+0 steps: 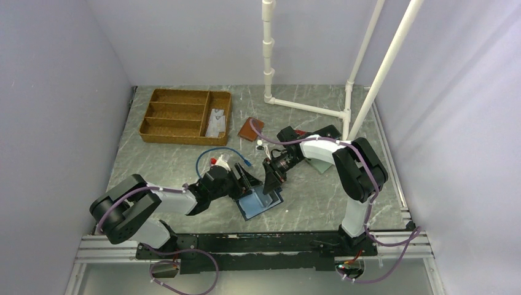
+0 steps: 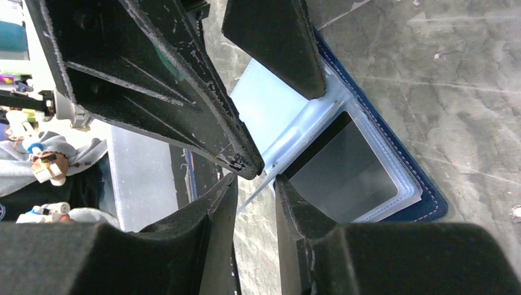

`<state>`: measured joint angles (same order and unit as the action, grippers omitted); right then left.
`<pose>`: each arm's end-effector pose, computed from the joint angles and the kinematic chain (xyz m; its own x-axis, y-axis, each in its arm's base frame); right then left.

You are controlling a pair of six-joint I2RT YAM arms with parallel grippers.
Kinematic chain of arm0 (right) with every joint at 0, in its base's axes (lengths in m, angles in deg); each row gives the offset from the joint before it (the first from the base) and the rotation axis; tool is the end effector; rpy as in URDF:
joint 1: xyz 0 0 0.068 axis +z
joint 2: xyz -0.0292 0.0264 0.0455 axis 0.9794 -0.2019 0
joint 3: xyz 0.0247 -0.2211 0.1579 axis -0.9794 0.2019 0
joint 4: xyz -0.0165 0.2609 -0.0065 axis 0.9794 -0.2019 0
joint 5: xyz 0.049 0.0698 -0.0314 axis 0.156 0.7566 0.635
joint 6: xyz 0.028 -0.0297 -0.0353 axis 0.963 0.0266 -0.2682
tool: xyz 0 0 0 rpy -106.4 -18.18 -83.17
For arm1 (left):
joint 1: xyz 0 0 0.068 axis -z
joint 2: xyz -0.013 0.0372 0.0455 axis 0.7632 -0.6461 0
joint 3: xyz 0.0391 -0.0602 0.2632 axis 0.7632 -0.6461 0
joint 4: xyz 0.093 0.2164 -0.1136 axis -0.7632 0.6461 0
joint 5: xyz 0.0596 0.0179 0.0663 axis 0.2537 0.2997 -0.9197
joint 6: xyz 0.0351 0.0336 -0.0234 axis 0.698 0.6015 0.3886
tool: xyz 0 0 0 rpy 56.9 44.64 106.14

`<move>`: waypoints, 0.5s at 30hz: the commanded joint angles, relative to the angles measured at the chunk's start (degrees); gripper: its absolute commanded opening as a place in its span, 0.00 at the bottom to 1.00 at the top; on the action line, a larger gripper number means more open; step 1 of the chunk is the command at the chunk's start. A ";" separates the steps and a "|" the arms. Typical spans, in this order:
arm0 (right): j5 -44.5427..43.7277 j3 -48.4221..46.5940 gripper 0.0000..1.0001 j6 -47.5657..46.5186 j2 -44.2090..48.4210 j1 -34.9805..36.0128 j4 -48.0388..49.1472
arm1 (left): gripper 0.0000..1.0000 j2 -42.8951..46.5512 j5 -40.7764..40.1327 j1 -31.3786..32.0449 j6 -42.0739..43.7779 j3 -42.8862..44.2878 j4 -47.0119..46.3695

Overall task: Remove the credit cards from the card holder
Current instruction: Remove the credit card from the card holder.

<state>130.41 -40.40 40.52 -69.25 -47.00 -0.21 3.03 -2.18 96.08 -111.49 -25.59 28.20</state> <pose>0.2629 0.1966 0.1500 -0.6610 -0.5948 -0.4575 -0.6478 0.1447 0.7479 0.1678 -0.1810 0.1331 -0.8410 -0.5080 -0.1861 -0.1020 0.4868 -0.8676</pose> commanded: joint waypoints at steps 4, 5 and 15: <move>6.35 -2.18 0.33 -3.74 0.68 0.34 -2.39 | 0.77 -0.40 -1.06 0.15 -0.98 -1.17 -3.18; 6.71 -2.30 0.33 -4.10 0.68 0.45 -2.68 | 0.77 -0.40 -1.08 0.18 -1.00 -1.31 -3.41; 6.04 -2.23 0.35 -3.73 0.14 1.30 -2.53 | 0.75 -1.33 -1.08 0.19 -1.59 -3.10 -6.85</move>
<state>134.63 -40.61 38.07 -69.25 -46.04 -2.37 2.13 -2.18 96.08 -112.51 -27.56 24.83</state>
